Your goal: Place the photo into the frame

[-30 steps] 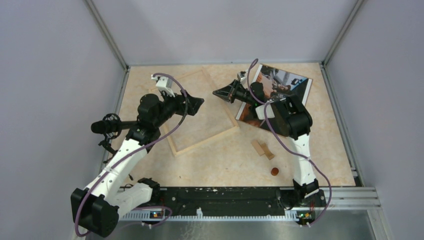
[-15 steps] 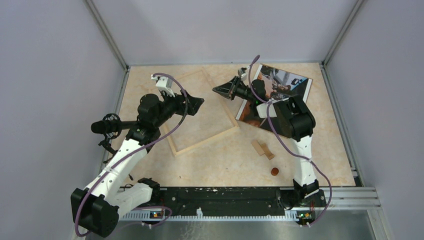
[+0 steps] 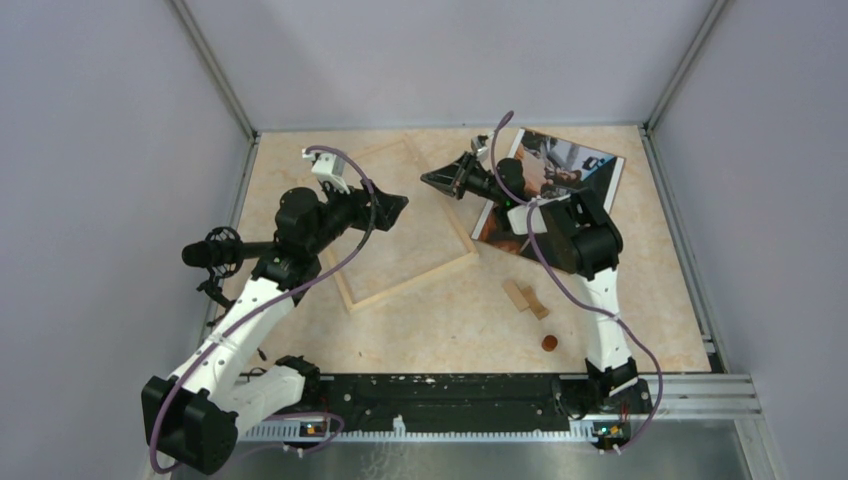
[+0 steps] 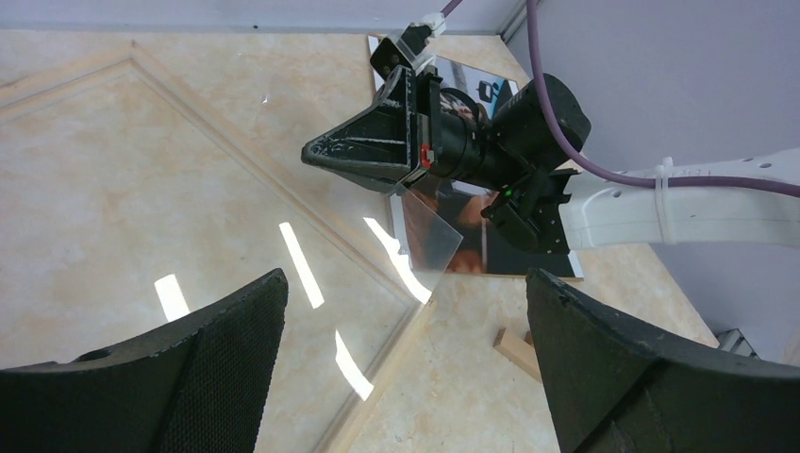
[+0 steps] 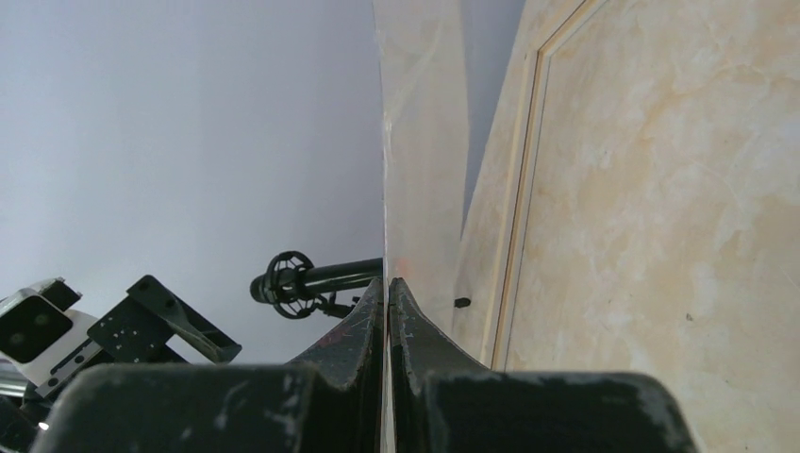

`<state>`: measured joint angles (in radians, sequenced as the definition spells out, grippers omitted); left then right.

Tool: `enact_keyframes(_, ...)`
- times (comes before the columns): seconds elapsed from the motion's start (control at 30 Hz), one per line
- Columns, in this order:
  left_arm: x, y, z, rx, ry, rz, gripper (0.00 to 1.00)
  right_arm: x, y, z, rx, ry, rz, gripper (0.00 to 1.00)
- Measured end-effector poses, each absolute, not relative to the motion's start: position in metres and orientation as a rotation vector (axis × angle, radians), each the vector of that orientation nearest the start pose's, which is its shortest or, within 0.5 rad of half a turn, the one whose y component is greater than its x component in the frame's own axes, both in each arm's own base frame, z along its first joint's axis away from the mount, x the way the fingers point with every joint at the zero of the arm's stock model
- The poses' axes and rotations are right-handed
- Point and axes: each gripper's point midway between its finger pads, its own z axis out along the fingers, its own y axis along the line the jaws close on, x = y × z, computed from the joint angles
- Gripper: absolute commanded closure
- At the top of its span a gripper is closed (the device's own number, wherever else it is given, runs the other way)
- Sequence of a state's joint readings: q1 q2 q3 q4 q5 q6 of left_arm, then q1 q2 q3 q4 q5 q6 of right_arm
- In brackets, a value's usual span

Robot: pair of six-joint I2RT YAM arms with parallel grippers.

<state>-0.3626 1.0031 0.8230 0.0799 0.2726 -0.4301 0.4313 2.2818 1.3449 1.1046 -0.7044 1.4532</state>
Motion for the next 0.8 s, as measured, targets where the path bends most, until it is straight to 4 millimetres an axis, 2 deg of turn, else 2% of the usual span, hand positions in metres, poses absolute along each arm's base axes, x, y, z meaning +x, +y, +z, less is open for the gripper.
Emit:
enact_keyframes(0.07, 0.317, -0.189, 0.29, 0.155, 1.728, -0.819, 0.02, 0.453, 0.369, 0.17, 0.2, 1.818, 1.943, 1.0)
enact_keyframes(0.37, 0.317, -0.189, 0.29, 0.155, 1.727, -0.819, 0.02, 0.454, 0.371, 0.165, 0.22, 1.83, 1.935, 1.0)
enact_keyframes(0.67, 0.317, -0.189, 0.29, 0.156, 1.725, -0.819, 0.02, 0.457, 0.373, 0.14, 0.273, 1.879, 1.917, 1.0)
enact_keyframes(0.8, 0.317, -0.189, 0.29, 0.156, 1.725, -0.819, 0.02, 0.457, 0.372, 0.137, 0.278, 1.884, 1.912, 1.0)
